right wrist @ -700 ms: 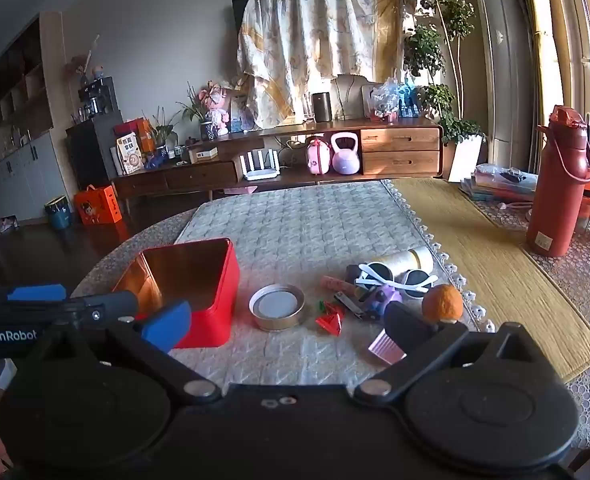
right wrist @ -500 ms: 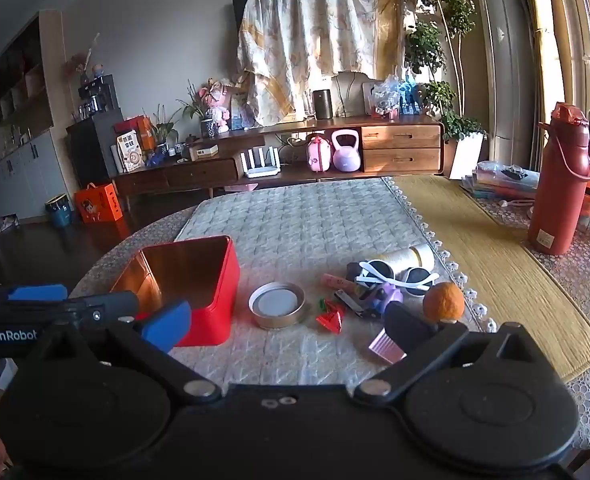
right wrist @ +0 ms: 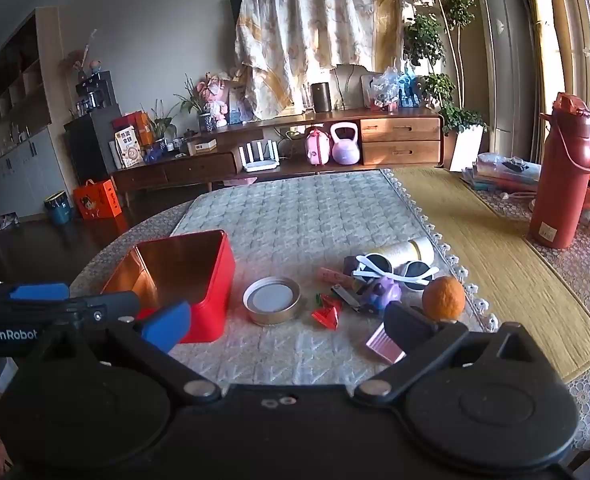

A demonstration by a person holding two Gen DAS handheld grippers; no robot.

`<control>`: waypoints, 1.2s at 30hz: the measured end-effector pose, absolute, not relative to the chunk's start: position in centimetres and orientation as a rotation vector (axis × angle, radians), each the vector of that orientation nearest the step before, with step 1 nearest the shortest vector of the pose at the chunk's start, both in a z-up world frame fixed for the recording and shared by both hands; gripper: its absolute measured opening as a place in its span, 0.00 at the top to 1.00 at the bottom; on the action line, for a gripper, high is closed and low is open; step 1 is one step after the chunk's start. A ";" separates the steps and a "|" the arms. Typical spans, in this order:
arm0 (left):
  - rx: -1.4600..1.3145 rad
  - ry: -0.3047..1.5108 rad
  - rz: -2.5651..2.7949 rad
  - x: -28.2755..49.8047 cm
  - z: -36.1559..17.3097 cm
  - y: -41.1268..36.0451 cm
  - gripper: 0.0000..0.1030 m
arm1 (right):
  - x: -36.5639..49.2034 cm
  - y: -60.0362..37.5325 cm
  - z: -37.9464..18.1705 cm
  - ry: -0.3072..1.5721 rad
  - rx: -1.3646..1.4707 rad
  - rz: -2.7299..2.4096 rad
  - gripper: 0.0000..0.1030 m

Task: Organize rigid objects
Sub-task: 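Reach the left tool toward the white lid while the right tool reaches toward the pink card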

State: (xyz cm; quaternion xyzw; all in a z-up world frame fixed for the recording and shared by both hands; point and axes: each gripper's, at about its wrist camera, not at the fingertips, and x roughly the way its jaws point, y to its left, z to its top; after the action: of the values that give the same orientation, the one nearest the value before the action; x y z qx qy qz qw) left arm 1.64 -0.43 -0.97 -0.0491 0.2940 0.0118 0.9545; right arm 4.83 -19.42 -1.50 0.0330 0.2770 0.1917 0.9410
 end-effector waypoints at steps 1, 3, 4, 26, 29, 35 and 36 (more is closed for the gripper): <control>-0.099 0.599 0.023 1.7 -1.1 -0.5 0.00 | 4.9 -19.5 -1.5 0.566 0.068 0.391 0.00; -0.096 0.602 0.024 1.9 -1.2 -0.6 0.00 | 5.0 -19.5 -1.7 0.569 0.071 0.390 0.00; -0.095 0.605 0.023 2.0 -1.2 -0.5 0.00 | 5.1 -19.5 -1.7 0.571 0.072 0.388 0.00; 0.003 0.642 -0.071 11.1 -3.5 -4.6 0.00 | 10.9 -22.8 -5.1 0.620 -0.051 0.390 0.01; 0.025 0.663 -0.089 13.2 -4.5 -5.7 0.00 | 11.9 -22.9 -6.2 0.659 -0.079 0.420 0.05; 0.025 0.751 -0.056 17.6 -8.0 -6.8 0.00 | 13.7 -22.9 -8.7 0.739 -0.119 0.465 0.15; 0.023 0.761 -0.045 18.1 -8.4 -6.8 0.01 | 13.9 -22.9 -9.1 0.748 -0.126 0.465 0.17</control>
State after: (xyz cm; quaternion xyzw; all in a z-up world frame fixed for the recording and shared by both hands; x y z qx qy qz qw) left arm 18.11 -6.84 -8.43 0.0113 0.3712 -0.0217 0.9282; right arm 13.86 -22.89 -9.06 -0.0607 0.3620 0.2251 0.9026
